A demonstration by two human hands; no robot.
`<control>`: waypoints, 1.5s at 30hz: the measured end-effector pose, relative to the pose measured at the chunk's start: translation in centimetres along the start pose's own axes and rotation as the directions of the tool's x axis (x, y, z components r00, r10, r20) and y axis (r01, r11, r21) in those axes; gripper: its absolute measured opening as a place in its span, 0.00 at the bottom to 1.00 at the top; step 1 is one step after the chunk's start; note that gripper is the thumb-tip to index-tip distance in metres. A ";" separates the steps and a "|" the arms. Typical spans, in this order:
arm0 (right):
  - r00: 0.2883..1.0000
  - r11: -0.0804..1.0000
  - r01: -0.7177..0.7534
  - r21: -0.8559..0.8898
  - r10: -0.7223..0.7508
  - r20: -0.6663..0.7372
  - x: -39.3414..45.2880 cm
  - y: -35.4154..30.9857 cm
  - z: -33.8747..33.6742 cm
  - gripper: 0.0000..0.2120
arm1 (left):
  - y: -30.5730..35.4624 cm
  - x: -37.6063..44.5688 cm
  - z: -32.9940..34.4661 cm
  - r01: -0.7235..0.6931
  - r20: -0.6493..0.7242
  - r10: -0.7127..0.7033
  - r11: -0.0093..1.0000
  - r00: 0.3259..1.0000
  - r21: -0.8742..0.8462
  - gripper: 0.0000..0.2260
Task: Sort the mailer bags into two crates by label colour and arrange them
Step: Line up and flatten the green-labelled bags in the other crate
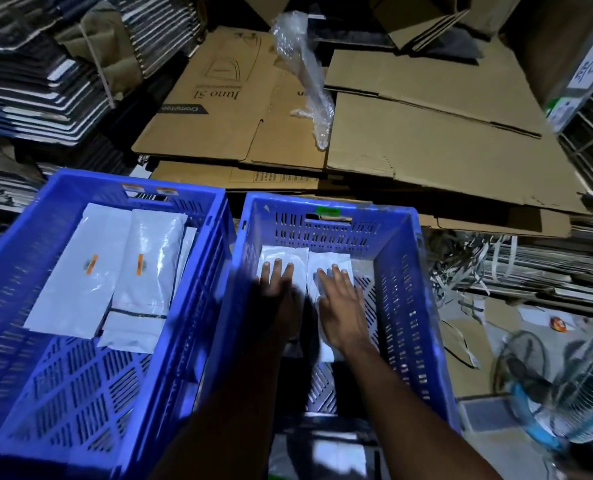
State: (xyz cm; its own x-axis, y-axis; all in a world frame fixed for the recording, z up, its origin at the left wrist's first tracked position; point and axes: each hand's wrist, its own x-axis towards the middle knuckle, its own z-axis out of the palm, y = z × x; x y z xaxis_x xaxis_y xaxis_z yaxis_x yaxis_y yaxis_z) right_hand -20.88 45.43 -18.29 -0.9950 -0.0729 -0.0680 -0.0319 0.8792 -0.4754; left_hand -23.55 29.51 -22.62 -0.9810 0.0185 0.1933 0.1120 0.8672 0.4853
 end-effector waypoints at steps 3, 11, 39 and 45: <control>1.000 1.000 -0.006 0.000 0.006 0.029 -2.5 0.6 1.0 0.28 | -0.5 -1.8 0.1 -0.010 0.080 0.004 0.997 0.997 0.073 0.21; 0.996 0.996 -0.083 -0.012 0.083 0.014 -2.0 1.2 3.9 0.29 | -0.9 -3.0 1.2 -0.038 0.036 0.033 0.987 0.999 0.156 0.21; 0.995 0.988 -0.085 0.128 0.090 -0.032 -5.8 -3.3 -4.3 0.14 | 4.4 -0.5 -16.9 -0.229 0.163 0.181 0.904 0.970 0.360 0.29; 0.915 0.995 0.078 0.060 -0.096 0.392 -12.2 -6.6 -7.0 0.07 | 1.9 -1.3 -17.4 -0.140 0.250 0.054 0.929 0.967 0.342 0.29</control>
State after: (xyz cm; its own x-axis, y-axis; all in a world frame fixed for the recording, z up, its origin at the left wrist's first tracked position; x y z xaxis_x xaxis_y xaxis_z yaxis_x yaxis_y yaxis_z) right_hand -9.20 43.78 -8.22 -0.8703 -0.3355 -0.3605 -0.1042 0.8410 -0.5310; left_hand -19.25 22.52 -7.10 -0.9820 0.1891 0.0002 0.1875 0.9734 0.1320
